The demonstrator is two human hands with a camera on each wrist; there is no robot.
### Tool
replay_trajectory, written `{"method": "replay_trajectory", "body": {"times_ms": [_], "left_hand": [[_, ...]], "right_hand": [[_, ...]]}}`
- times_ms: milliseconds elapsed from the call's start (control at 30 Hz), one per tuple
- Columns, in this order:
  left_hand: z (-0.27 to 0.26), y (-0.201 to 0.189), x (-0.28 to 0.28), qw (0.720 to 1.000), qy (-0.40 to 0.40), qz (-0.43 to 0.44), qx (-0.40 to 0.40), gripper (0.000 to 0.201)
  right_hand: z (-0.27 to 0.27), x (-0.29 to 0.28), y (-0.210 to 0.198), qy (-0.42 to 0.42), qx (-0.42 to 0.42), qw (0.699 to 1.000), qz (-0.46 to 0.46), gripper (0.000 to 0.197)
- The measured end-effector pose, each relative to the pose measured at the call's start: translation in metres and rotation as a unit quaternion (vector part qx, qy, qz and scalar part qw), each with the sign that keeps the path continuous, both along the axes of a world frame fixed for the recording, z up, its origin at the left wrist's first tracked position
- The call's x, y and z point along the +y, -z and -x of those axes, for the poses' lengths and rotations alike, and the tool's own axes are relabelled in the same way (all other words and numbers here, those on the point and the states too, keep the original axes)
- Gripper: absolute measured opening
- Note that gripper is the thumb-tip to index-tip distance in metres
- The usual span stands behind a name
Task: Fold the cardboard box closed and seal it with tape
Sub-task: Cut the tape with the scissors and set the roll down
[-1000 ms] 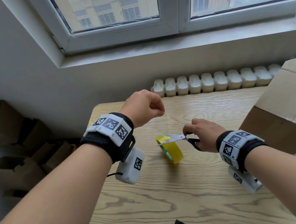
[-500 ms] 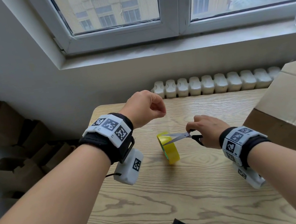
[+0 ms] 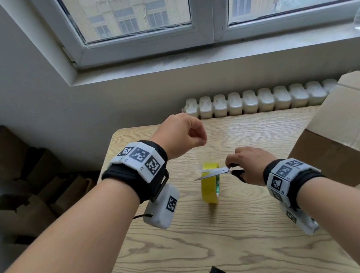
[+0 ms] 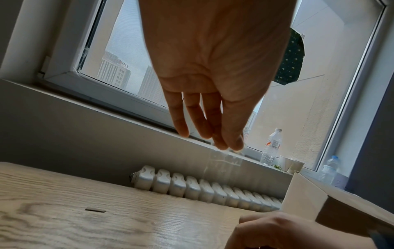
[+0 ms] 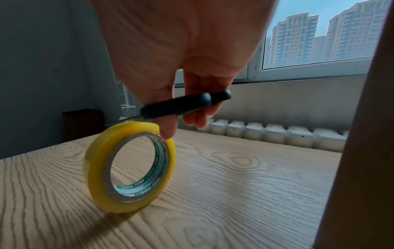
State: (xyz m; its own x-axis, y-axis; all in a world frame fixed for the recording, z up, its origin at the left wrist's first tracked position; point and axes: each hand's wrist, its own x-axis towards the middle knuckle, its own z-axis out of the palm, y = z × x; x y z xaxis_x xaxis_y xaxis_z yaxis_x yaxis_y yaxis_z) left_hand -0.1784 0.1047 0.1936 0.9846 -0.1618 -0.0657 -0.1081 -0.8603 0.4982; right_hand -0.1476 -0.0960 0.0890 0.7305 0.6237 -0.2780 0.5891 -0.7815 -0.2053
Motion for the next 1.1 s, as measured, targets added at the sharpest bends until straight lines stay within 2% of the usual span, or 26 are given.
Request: {"method": "replay_trajectory", "body": {"times_ms": [167,333,600,867,1100], "left_hand": [[-0.002,0.003,0.003,1.000,-0.012,-0.006,-0.003,0.010],[-0.004,0.006,0.015,0.999,-0.026,-0.027,-0.002,0.009],[-0.001,0.009,0.040,0.997,-0.079,-0.006,-0.007,0.009],[-0.012,-0.008,0.049,0.991,-0.117,0.055,-0.045,0.002],[-0.011,-0.012,0.065,0.988,-0.146,0.009,-0.048,0.005]], "right_hand": [[0.001,0.004,0.000,-0.003,-0.002,1.000,0.002,0.024],[0.000,0.016,-0.004,-0.035,-0.044,0.998,0.020,0.021],[-0.004,0.024,-0.008,-0.062,-0.066,0.995,0.033,0.020],[-0.004,0.021,-0.003,-0.042,-0.004,0.999,0.028,0.023],[-0.008,0.042,-0.005,-0.040,-0.026,0.998,0.049,0.029]]}}
